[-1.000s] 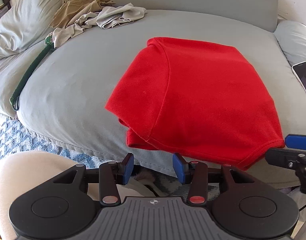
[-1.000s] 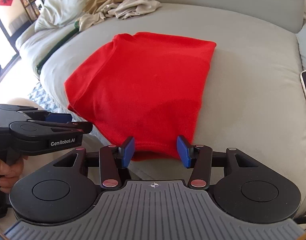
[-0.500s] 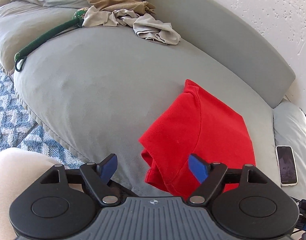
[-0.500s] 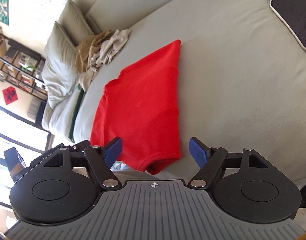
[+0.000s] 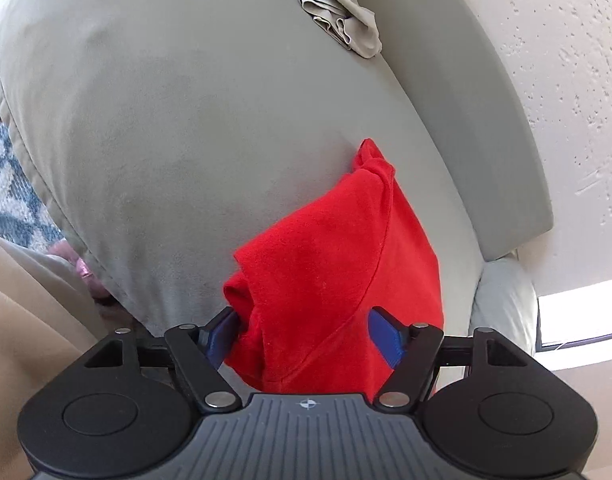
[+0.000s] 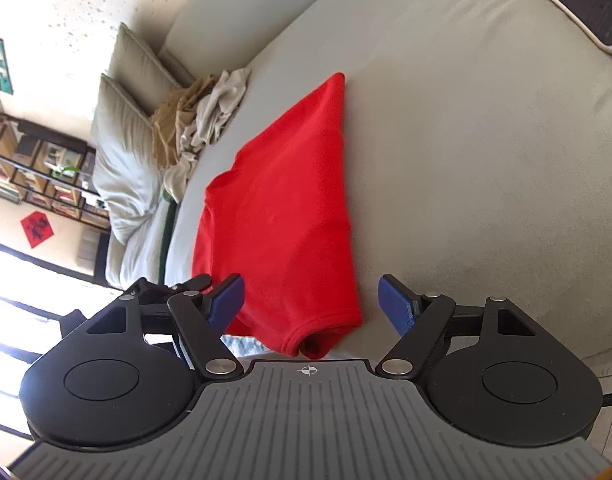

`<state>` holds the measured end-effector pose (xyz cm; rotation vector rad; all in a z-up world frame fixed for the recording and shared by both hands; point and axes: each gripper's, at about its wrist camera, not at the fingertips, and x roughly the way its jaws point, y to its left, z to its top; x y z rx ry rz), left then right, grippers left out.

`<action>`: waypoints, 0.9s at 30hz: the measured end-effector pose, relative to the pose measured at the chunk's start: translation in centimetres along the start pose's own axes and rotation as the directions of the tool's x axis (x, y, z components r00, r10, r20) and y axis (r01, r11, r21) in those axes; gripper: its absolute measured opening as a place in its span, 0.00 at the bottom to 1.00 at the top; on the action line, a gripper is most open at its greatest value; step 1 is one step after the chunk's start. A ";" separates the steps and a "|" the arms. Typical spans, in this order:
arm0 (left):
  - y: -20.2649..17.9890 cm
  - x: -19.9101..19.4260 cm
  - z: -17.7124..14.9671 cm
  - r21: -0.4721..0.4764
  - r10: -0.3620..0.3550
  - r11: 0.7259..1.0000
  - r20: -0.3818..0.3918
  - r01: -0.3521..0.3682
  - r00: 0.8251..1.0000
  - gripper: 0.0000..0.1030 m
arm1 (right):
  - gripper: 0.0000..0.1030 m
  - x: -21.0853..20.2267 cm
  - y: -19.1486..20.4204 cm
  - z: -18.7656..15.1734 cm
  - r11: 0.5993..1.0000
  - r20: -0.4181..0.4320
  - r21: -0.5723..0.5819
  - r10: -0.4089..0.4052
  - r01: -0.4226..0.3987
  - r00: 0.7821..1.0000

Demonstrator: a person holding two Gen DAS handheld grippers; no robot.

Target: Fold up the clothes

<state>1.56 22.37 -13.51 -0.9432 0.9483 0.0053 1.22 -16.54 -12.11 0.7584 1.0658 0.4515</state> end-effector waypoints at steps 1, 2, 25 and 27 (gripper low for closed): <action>0.0 0.1 -0.1 0.008 0.010 1.000 0.001 -0.010 1.000 0.65 | 0.76 0.0 -0.1 0.0 1.000 0.001 0.002 -0.002 0.002 1.000; 0.0 0.4 -0.2 0.012 0.019 1.000 -0.005 -0.019 1.000 0.66 | 0.76 0.0 -0.2 0.1 1.000 0.002 0.002 -0.005 0.005 1.000; -6.3 2.5 -2.1 0.403 0.218 0.878 0.144 -0.258 0.965 0.69 | 0.76 -0.2 -1.8 0.6 1.000 0.035 -0.002 -0.005 0.005 0.999; -6.2 2.7 -1.8 0.390 0.199 0.892 0.117 -0.229 0.973 0.67 | 0.76 -0.1 -1.9 0.7 1.000 0.036 -0.001 -0.004 0.004 0.999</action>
